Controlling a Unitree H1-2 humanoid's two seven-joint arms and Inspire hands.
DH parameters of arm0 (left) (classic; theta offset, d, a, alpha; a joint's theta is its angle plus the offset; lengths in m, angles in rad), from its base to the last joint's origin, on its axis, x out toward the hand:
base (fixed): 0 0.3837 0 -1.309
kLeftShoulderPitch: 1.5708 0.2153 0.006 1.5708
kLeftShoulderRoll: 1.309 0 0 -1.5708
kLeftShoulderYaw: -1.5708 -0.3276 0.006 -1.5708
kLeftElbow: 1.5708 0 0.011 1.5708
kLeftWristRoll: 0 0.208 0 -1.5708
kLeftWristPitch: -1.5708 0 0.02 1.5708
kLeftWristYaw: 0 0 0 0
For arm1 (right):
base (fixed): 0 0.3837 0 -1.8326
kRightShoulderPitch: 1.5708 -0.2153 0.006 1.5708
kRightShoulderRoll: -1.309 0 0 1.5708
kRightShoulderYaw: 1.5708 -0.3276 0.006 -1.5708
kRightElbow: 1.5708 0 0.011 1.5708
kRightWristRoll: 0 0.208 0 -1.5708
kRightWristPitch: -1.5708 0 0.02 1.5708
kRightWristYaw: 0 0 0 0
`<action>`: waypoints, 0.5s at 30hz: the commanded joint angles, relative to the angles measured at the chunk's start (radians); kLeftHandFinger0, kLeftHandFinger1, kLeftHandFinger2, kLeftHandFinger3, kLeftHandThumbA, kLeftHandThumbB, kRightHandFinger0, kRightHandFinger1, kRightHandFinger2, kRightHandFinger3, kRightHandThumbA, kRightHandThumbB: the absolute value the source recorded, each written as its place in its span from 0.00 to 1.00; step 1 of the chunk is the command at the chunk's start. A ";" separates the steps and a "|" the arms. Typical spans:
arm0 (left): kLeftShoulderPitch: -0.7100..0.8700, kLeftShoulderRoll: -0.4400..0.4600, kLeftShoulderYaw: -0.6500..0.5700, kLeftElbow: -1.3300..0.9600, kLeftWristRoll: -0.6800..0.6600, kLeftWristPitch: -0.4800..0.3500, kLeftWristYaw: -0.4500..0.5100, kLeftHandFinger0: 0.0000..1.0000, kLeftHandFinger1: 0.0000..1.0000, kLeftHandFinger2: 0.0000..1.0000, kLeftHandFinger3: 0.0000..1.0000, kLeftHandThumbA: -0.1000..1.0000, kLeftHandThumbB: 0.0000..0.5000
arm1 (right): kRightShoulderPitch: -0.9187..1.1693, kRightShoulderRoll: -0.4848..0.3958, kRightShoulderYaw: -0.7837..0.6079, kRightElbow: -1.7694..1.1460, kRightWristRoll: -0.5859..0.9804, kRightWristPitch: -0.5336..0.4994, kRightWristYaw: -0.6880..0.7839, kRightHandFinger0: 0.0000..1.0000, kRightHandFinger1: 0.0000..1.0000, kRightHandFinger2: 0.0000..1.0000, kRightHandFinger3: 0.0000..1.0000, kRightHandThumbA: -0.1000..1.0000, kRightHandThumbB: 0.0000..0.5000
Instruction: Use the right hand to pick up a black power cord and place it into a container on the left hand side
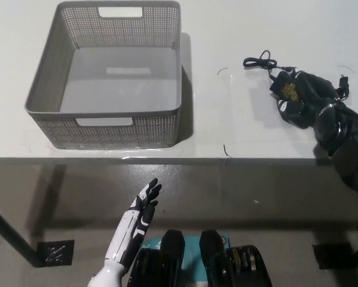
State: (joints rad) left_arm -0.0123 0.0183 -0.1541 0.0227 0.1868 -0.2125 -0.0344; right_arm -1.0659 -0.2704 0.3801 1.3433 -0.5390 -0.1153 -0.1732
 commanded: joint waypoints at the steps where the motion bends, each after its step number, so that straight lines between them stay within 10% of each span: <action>1: -0.034 0.007 -0.002 -0.008 0.005 -0.024 -0.003 1.00 1.00 1.00 1.00 1.00 0.00 | -0.048 -0.020 -0.029 0.014 0.030 -0.093 -0.170 0.00 0.53 0.93 0.99 0.00 0.33; 15: -0.038 0.009 -0.001 -0.011 0.008 -0.013 -0.002 1.00 1.00 1.00 1.00 1.00 0.00 | -0.140 -0.054 -0.089 -0.109 0.053 -0.174 -0.275 0.00 0.36 0.81 0.86 0.00 0.34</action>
State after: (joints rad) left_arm -0.0348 0.0208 -0.1538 0.0227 0.1896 -0.2113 -0.0344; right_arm -1.0832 -0.2785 0.3345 1.3212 -0.5252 -0.2093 -0.3671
